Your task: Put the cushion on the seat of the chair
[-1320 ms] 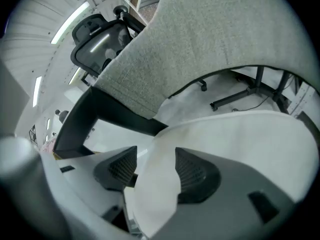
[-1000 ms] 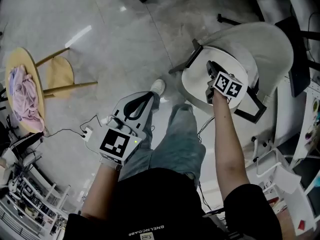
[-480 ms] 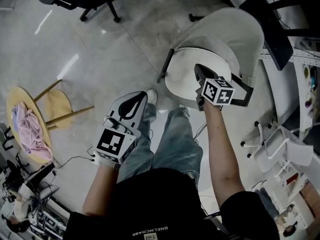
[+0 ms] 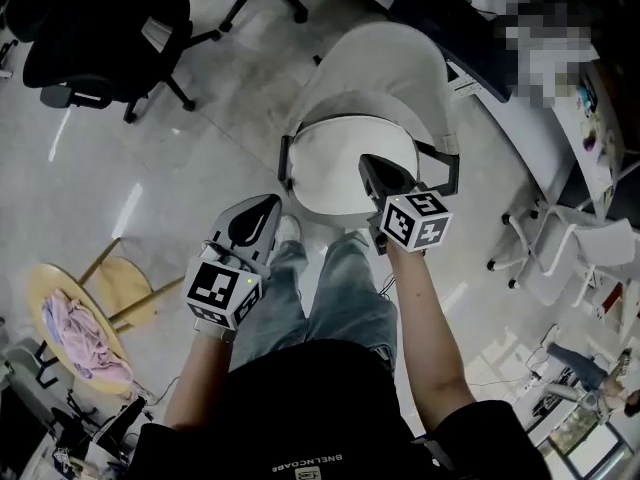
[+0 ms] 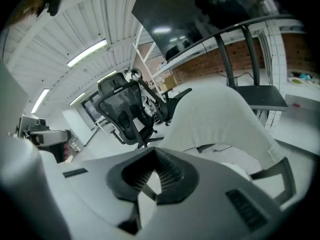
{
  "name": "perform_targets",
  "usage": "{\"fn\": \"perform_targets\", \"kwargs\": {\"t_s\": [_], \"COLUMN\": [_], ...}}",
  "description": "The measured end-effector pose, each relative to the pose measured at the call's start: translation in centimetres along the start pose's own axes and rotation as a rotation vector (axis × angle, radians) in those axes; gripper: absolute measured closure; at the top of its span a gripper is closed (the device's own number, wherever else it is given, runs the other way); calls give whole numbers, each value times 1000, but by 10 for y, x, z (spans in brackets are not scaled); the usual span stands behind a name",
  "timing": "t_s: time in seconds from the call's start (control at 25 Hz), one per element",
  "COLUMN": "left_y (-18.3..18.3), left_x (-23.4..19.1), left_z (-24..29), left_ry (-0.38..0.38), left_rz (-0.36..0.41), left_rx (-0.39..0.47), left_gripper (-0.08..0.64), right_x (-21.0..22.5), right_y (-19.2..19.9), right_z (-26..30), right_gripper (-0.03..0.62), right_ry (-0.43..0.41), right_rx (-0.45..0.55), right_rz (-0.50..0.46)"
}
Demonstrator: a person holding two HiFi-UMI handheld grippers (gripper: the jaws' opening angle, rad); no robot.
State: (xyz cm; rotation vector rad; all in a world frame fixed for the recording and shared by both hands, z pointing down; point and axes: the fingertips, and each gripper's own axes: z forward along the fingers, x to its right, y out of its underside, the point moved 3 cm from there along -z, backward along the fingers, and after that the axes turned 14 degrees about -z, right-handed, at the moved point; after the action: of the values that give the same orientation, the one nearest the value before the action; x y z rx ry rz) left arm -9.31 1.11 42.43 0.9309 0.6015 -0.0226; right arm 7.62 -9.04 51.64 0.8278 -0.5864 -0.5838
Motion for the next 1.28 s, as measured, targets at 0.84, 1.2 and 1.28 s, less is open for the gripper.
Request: {"fn": "perform_targets", "kwargs": {"t_s": [0.84,1.2,1.28], "left_y": [-65,-117,-127], "left_x": [126,173,182], "left_z": [65,76,76], "left_ry": [300,359,368], "left_rz": [135,199,215], "left_rx": [-13,73,91], "left_gripper": [549,549,549], "right_x": [9,18,19], "right_y": [-97,-153,-166], "right_z": [-161,-197,-206], "right_gripper": [583,583,583], "right_ry": [157,163,164], "right_rx": [260,383,405], "right_rz": [-21,-90,-112]}}
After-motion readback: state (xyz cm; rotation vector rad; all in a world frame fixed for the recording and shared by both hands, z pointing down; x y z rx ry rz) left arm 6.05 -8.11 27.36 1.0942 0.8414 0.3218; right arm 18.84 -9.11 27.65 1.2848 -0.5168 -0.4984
